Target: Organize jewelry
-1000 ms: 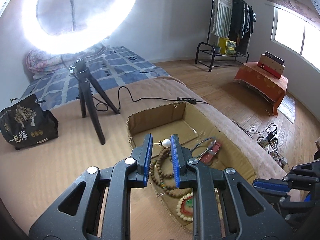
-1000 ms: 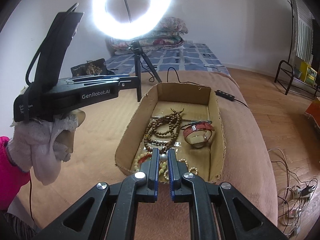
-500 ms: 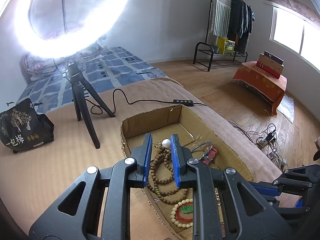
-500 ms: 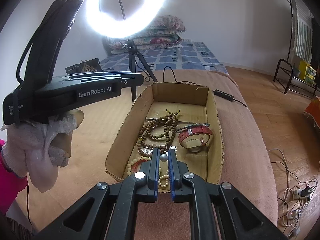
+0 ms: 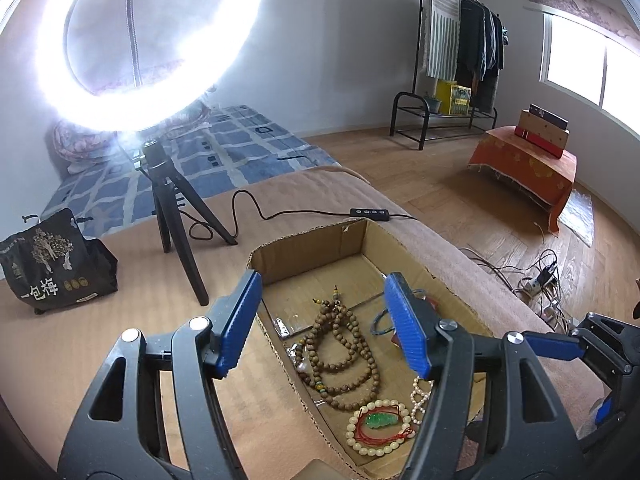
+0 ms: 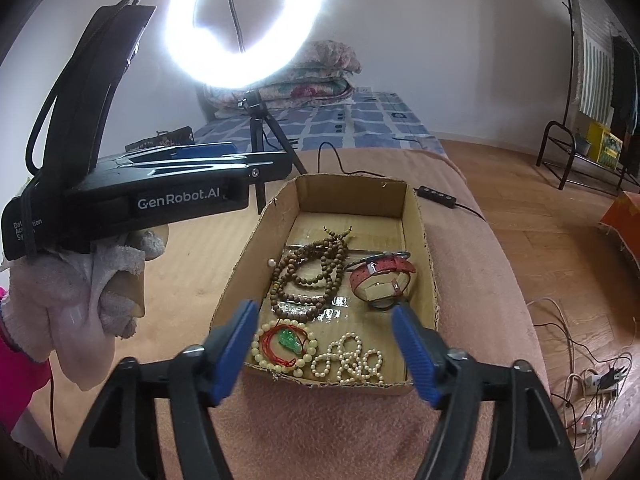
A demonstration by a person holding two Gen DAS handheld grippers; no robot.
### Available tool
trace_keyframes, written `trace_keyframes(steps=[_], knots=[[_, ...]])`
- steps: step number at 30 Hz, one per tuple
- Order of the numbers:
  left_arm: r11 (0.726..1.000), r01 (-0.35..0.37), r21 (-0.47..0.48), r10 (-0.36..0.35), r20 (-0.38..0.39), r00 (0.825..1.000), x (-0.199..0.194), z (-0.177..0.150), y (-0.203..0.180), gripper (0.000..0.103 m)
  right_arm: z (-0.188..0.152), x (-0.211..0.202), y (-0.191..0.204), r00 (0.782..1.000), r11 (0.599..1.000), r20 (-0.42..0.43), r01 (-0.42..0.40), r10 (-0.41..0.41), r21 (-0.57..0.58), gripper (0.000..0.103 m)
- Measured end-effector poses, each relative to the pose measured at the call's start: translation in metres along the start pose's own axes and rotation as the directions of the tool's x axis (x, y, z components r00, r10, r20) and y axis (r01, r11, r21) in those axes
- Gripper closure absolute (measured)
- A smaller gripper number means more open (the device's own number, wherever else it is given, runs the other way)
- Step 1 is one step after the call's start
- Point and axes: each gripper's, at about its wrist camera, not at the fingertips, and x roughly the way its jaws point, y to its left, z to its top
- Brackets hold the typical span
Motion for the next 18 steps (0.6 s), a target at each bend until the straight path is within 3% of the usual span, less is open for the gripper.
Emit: trace_keyframes(steps=[10,18], knots=[[1.000,-0.013,-0.012,0.013,0.023,1.000,-0.024,0.004,0.004,0.037,0.002,-0.015,0.009,0.999,0.999,0.025,0.032,-0.032,-0.016,0.015],[0.999,-0.033,-0.030,0.034,0.053,0.998,-0.060,0.005,0.011,0.037,0.003,-0.035,0.019,0.998,0.998,0.041,0.050,-0.049,-0.025,0.012]])
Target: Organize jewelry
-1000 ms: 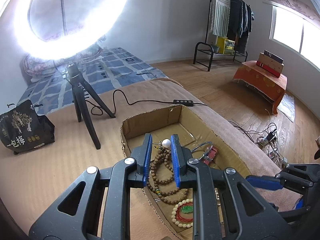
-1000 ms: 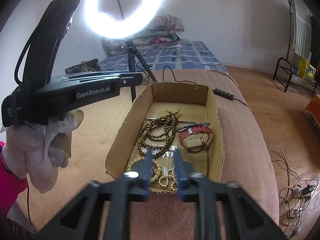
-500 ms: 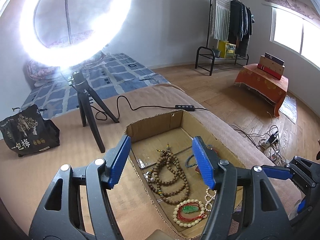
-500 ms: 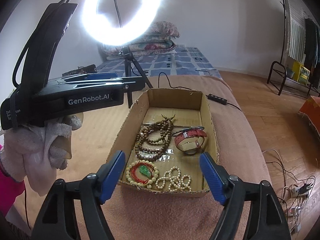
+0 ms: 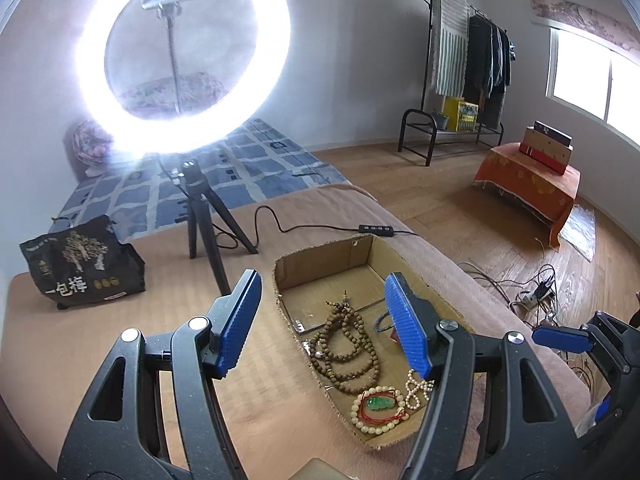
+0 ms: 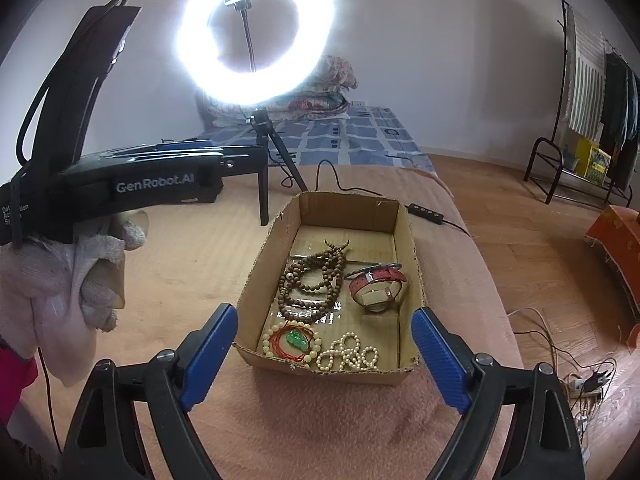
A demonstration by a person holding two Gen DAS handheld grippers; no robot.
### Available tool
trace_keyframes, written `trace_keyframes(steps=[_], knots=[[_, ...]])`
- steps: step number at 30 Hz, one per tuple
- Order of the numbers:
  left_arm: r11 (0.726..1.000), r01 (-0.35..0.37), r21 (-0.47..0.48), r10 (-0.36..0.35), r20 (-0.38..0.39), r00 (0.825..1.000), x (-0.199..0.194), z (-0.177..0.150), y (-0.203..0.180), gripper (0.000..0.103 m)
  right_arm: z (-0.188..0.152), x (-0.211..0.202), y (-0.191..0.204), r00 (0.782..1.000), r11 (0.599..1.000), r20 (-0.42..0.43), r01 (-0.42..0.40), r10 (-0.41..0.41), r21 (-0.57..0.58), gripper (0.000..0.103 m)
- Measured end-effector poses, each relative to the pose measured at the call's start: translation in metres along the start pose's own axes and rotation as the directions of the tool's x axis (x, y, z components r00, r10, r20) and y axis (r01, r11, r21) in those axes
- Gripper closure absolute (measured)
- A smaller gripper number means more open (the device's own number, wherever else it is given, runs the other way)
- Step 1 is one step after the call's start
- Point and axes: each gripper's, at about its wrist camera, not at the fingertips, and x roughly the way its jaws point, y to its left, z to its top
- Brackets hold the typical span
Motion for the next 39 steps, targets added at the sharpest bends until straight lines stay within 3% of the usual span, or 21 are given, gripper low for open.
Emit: trace_keyframes(steps=[15,16,18,29,39], knots=[[0.999,-0.050,-0.022,0.051,0.066,0.997,-0.104,-0.014,0.017,0.036,-0.001,-0.063,0.011,0.995,0.998,0.085,0.060,-0.061,0.009,0.001],[0.998,-0.049,-0.034,0.051,0.069,0.996,-0.111,-0.017,0.019,0.035,-0.002,-0.067,0.011,0.994,0.998,0.089,0.063,-0.064,0.013,0.000],[0.997,-0.052,-0.061,0.056,0.075,0.996,-0.126,-0.024,0.023,0.023,-0.004,-0.075,0.011,0.992,0.997,0.100,0.070,-0.071,0.021,0.000],[0.988,-0.146,-0.044,0.148,0.061,0.987,-0.182,-0.054,0.026,0.021,-0.016,-0.102,0.008,0.979,0.988,0.137,0.145,-0.151,0.053,0.000],[0.979,-0.197,-0.043,0.201,0.088,0.976,-0.227,-0.076,0.021,0.001,-0.024,-0.122,0.011,0.967,0.981,0.165,0.191,-0.196,0.045,0.000]])
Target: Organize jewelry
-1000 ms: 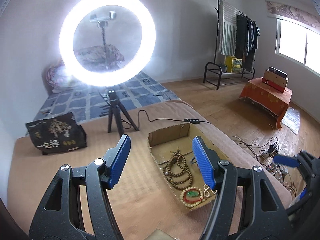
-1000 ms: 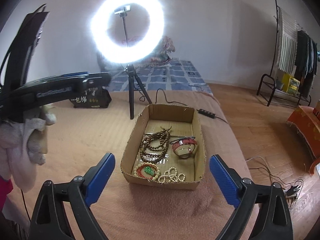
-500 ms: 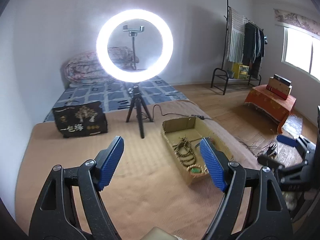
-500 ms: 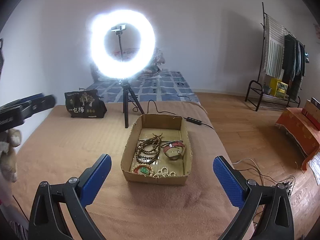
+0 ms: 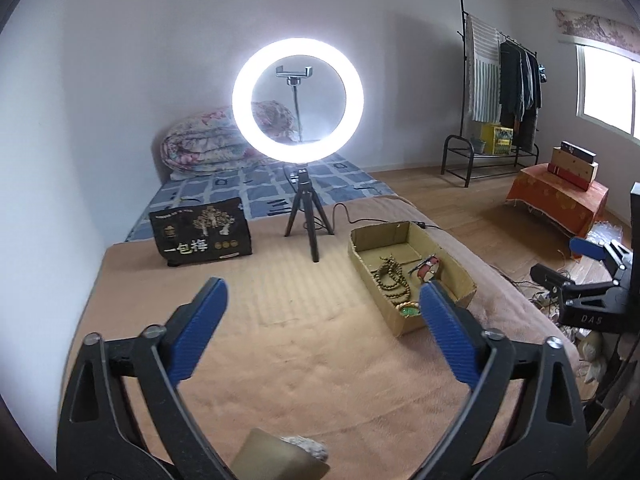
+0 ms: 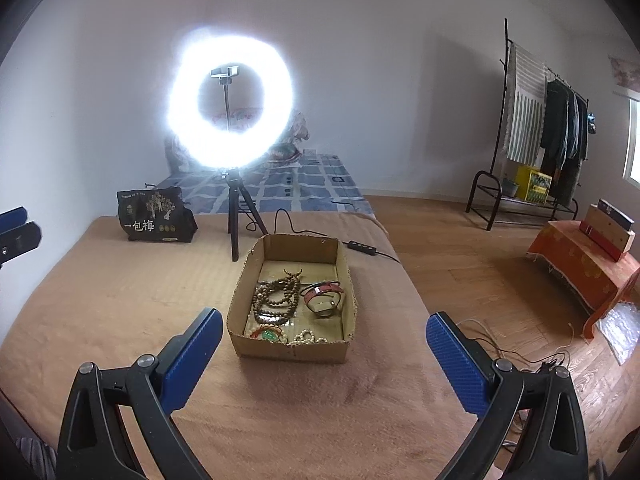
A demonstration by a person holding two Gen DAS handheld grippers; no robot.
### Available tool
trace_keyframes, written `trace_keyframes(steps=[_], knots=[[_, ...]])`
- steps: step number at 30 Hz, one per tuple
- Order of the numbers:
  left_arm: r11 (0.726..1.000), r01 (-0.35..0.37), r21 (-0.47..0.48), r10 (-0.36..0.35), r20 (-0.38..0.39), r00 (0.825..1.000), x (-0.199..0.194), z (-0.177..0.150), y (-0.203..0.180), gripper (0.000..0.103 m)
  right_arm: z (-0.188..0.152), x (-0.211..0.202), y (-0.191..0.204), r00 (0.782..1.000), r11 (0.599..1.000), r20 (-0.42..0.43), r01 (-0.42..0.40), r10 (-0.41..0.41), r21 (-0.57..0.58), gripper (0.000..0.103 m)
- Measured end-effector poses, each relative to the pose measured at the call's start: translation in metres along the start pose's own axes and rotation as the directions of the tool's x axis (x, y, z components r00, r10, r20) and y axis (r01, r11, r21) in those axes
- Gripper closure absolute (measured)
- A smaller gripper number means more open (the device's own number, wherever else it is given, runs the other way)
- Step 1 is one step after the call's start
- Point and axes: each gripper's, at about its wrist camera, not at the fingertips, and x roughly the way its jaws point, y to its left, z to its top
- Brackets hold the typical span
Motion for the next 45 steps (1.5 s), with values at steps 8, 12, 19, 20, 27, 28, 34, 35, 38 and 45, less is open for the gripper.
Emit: trace_keyframes(steps=[8,12,19,20,27,28,34,35,38,45], knots=[[1.000,-0.010,-0.013,0.010,0.013,1.000,-0.025,-0.007,0.005,0.001,-0.006,-0.012,0.001,1.000,1.000,0.001,0.010,-0.010,-0.012,0.000],[1.000,-0.014,-0.017,0.014,0.020,1.000,-0.034,-0.009,0.006,0.001,-0.008,-0.017,0.000,1.000,1.000,0.001,0.014,-0.014,-0.012,0.000],[0.999,-0.012,-0.035,0.014,0.030,0.999,-0.041,-0.011,0.010,0.001,-0.010,-0.022,-0.003,1.000,1.000,0.003,0.015,-0.015,-0.009,0.000],[0.999,-0.012,-0.033,0.013,0.031,0.999,-0.042,-0.011,0.009,0.001,-0.010,-0.022,-0.003,1.000,1.000,0.003,0.015,-0.015,-0.009,0.000],[1.000,-0.016,-0.016,0.017,0.054,0.998,-0.050,-0.009,0.002,0.001,-0.011,-0.026,-0.003,1.000,1.000,0.002,0.012,-0.012,-0.004,0.000],[1.000,-0.017,-0.014,0.017,0.057,0.998,-0.050,-0.008,0.001,0.001,-0.011,-0.026,-0.003,1.000,1.000,0.003,0.012,-0.012,-0.003,0.000],[1.000,-0.020,-0.011,0.021,0.061,0.998,-0.052,-0.009,0.000,0.001,-0.011,-0.028,-0.006,1.000,1.000,0.003,0.009,-0.009,0.010,0.000],[1.000,-0.021,-0.011,0.022,0.061,0.998,-0.052,-0.009,0.000,0.001,-0.011,-0.028,-0.006,1.000,1.000,0.003,0.010,-0.010,0.012,0.000],[1.000,-0.018,-0.013,0.019,0.061,0.998,-0.052,-0.009,0.000,0.001,-0.011,-0.028,-0.007,1.000,1.000,0.002,0.008,-0.008,0.018,0.000],[1.000,-0.019,-0.013,0.020,0.061,0.998,-0.051,-0.009,0.000,0.001,-0.013,-0.026,-0.009,1.000,1.000,-0.009,0.003,-0.003,0.028,0.000]])
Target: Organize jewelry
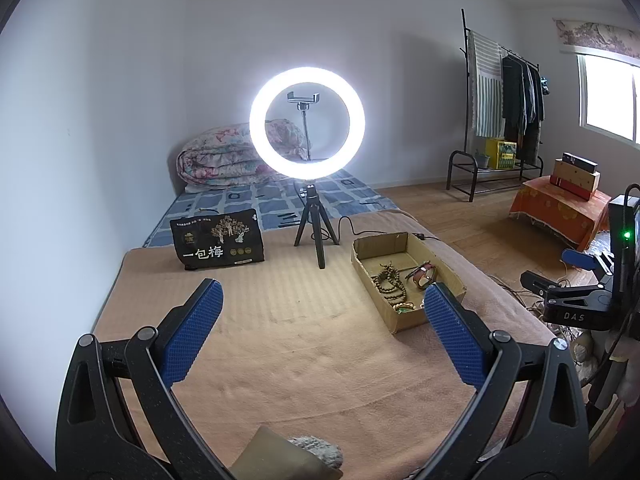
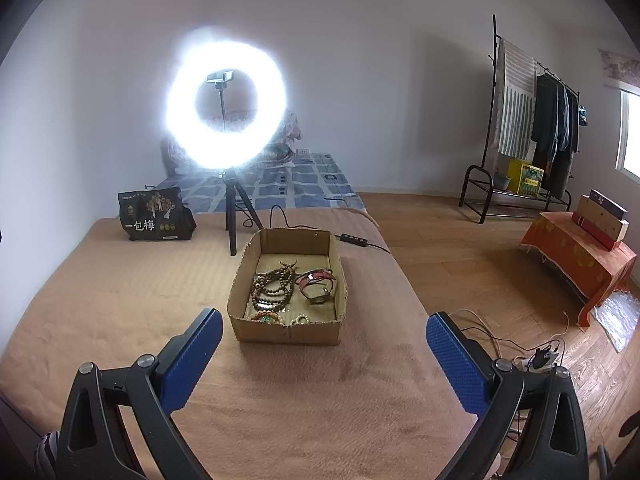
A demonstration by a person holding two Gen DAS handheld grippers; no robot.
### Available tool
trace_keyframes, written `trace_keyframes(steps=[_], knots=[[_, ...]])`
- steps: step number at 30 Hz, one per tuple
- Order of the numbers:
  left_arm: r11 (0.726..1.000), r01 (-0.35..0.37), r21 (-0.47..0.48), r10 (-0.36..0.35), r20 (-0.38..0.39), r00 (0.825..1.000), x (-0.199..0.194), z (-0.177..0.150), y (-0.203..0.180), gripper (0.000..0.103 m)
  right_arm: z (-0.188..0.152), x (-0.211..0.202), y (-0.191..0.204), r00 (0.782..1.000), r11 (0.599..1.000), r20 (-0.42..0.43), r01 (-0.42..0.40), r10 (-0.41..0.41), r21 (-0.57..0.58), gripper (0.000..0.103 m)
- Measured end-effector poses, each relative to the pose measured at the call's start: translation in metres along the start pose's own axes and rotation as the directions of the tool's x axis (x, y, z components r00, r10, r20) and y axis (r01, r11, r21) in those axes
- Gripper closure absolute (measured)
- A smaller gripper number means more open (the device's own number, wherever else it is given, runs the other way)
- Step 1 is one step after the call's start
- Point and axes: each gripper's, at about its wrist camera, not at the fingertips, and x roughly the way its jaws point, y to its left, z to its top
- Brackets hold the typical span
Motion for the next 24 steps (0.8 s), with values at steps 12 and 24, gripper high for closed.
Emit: trace_keyframes(steps=[12,24], knots=[[1.000,-0.003,-0.007,0.003,-0.002,1.000,0.000,-0.002,-0.001,0.001,-0.002,0.003,0.002,1.000,1.000,-0.011,-0.007,0.007,-0.003,0.000],[1.000,-0.011,-0.028,0.010,-0.026,1.000,0.005,-0.013,-0.002,0.001,-0.005,0.008,0.002,1.000,1.000,-0.025,-0.010,0.010,0.000,0.000]])
